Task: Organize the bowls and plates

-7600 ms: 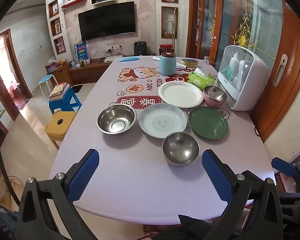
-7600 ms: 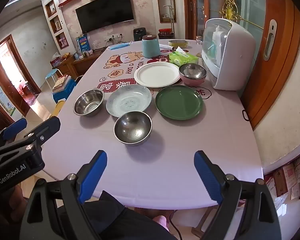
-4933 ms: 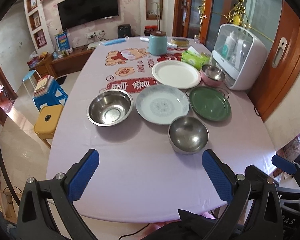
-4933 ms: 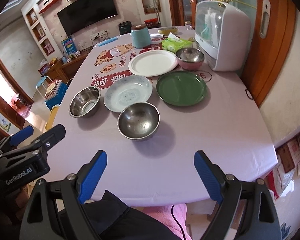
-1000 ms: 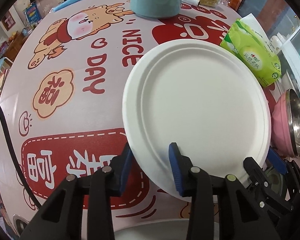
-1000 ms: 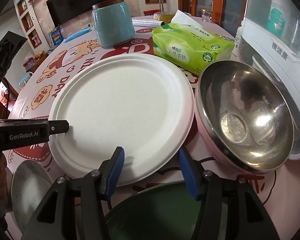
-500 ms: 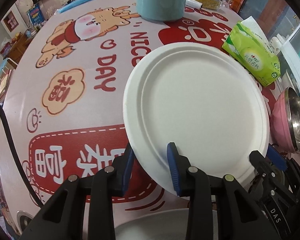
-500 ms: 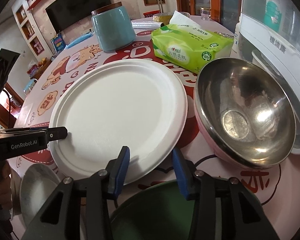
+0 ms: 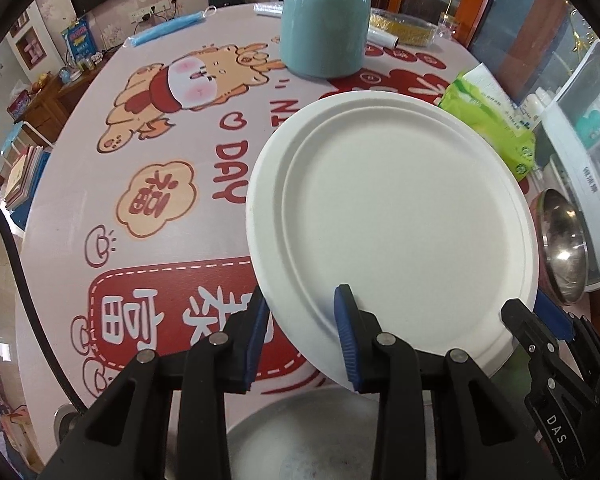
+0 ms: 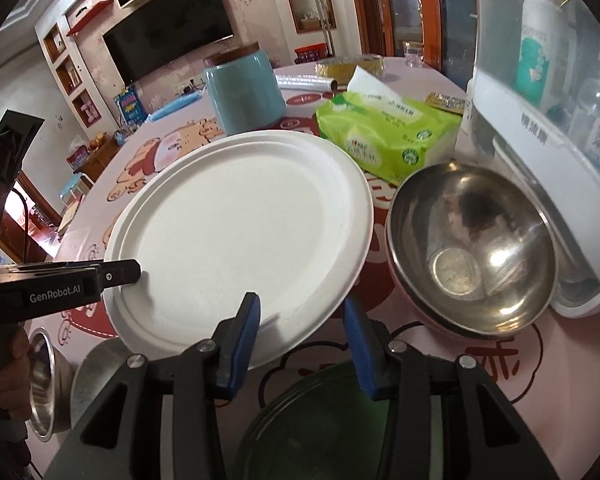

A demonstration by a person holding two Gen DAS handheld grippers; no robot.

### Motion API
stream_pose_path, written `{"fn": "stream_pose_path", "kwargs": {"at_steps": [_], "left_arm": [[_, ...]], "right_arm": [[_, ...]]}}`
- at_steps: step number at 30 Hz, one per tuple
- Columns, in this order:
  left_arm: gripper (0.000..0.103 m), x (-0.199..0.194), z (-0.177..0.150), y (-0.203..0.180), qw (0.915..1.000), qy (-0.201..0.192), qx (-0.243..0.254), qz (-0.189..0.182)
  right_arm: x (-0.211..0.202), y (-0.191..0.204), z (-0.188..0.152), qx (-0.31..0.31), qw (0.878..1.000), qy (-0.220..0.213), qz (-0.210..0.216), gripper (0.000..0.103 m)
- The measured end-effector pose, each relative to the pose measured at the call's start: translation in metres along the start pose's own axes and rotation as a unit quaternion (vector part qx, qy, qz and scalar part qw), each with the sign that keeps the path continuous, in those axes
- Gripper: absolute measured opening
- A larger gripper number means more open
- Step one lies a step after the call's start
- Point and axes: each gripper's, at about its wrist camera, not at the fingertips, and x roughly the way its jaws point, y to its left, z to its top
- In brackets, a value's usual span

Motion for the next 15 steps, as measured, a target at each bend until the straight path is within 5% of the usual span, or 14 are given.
{"fn": "stream_pose_path", "kwargs": {"at_steps": [15], "left_arm": [[0.032, -0.091, -0.032, 0.004, 0.9984, -0.053, -0.019, -0.003]], "right_arm": [[-0.080, 0.014, -0.003, -0.002, 0.998, -0.061, 0.019, 0.035]]}}
